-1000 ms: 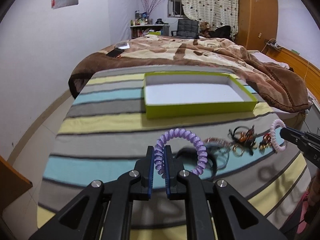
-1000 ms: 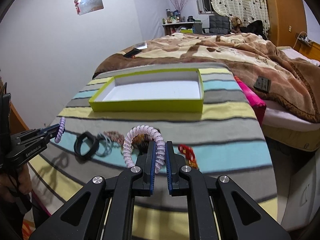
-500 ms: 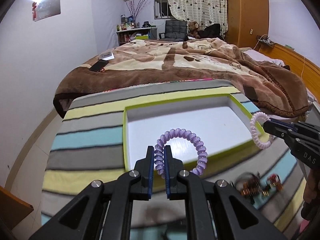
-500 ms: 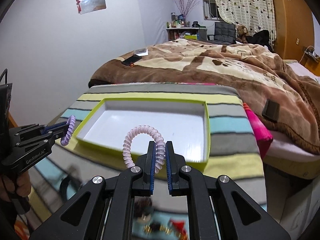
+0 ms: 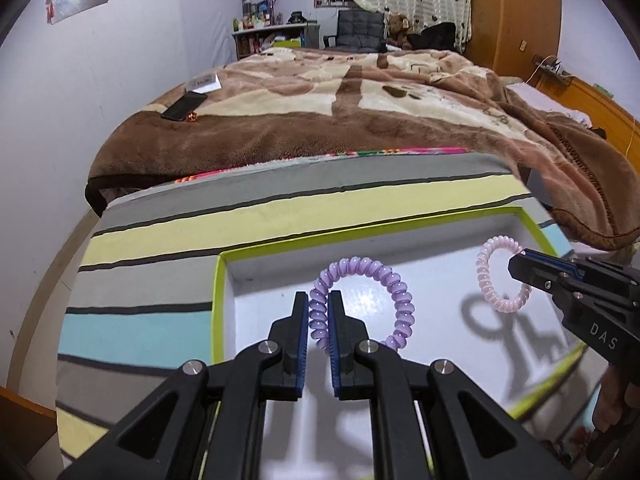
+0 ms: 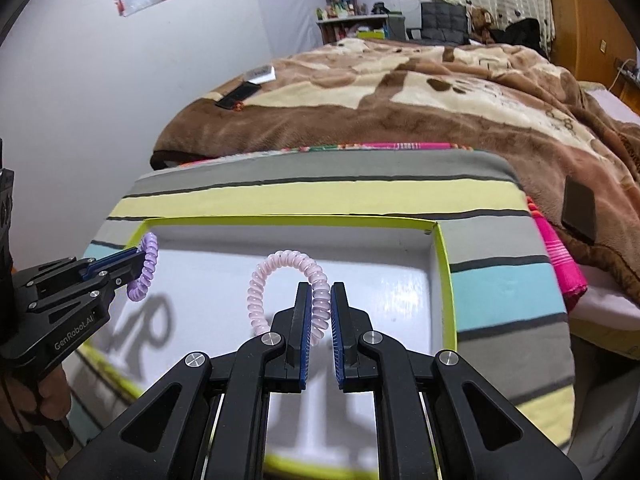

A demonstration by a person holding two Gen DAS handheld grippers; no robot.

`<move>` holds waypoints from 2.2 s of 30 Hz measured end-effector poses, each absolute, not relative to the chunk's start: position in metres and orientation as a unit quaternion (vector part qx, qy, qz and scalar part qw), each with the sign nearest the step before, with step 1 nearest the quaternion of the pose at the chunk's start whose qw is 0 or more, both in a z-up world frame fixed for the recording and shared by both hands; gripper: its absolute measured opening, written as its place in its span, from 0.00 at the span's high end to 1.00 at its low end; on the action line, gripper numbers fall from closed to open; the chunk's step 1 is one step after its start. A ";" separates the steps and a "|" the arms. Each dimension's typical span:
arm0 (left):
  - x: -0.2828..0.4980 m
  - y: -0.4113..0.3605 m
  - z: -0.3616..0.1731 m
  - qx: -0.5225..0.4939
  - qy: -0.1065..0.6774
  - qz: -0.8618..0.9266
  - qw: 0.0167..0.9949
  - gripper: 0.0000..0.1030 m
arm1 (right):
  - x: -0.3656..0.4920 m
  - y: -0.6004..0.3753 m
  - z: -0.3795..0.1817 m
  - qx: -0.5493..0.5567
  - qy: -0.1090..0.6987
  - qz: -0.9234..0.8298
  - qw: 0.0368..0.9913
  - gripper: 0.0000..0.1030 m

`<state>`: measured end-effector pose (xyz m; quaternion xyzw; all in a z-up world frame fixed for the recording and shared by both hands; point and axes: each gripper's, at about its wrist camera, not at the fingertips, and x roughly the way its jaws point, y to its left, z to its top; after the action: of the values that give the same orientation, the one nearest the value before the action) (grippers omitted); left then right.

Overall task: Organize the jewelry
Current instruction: 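Carry both hair ties into the green box and open both tools, then move both open tools back over the remaining jewelry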

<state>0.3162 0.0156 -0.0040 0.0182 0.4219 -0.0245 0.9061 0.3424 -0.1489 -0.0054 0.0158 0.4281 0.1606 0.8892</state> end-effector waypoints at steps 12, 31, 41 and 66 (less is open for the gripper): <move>0.340 0.011 -0.024 0.026 0.447 -0.022 0.894 0.90 | 0.372 -0.137 -0.022 0.011 0.454 0.147 0.879 0.91; 0.296 0.023 0.011 -0.008 0.386 -0.040 0.922 0.76 | 0.315 -0.152 0.016 0.015 0.397 0.169 0.902 0.82; 0.211 0.026 0.040 -0.021 0.326 -0.044 0.944 0.76 | 0.225 -0.160 0.045 0.004 0.336 0.185 0.924 0.82; 0.073 0.019 0.027 -0.026 0.297 -0.049 0.953 0.76 | 0.086 -0.178 0.030 -0.007 0.309 0.186 0.933 0.81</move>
<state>0.0734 0.0191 0.0266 -0.0260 0.2966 -0.0492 0.9534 0.0863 -0.1785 0.0297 -0.0067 0.3089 0.1864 0.9326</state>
